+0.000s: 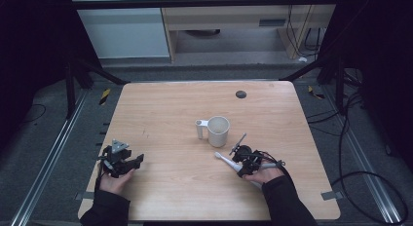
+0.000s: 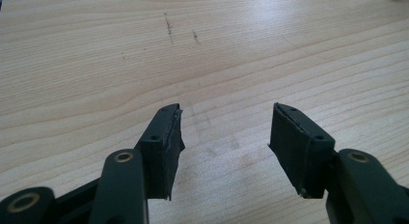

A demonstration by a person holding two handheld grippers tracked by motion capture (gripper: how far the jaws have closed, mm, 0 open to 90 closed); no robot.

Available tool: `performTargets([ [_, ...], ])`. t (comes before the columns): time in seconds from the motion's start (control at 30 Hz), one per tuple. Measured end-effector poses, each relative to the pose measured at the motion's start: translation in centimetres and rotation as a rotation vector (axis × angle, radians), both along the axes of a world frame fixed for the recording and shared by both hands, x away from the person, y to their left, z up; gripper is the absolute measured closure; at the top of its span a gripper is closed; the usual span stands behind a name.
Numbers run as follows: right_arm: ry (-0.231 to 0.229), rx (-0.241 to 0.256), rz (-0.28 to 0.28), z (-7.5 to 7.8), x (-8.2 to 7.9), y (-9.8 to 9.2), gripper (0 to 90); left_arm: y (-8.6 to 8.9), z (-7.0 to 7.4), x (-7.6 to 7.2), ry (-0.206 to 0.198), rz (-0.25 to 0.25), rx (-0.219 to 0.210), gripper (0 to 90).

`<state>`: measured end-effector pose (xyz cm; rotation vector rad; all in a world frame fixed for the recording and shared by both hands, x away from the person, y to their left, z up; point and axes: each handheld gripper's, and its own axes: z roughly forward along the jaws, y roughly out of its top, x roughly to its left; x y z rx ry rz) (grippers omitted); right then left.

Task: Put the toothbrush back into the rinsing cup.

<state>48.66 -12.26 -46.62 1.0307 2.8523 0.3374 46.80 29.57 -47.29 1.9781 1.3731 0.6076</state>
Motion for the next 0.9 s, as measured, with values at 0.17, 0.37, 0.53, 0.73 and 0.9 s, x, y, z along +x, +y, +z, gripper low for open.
performTargets([
  [0.17, -0.011, 0.023, -0.016, 0.7, -0.4, -0.5, 66.8, 0.0, 0.0, 0.0, 0.0, 0.0, 0.0, 44.2],
  [0.37, -0.037, 0.078, -0.045, 2.0, -0.8, -1.3, 66.9, -0.1, 0.0, 0.0, 0.0, 0.001, 0.0, 44.2],
  [0.53, -0.073, 0.114, -0.064, 3.0, -1.3, -2.1, 67.0, -0.1, 0.0, 0.0, 0.0, 0.001, 0.0, 44.2],
  [0.73, -0.144, 0.176, -0.087, 4.3, -1.8, -3.1, 66.9, -0.1, 0.0, 0.0, -0.001, 0.002, -0.002, 44.2],
  [0.9, -0.226, 0.273, -0.117, 5.5, -2.1, -3.8, 66.9, 0.0, 0.1, 0.0, -0.005, 0.004, -0.005, 44.2],
])
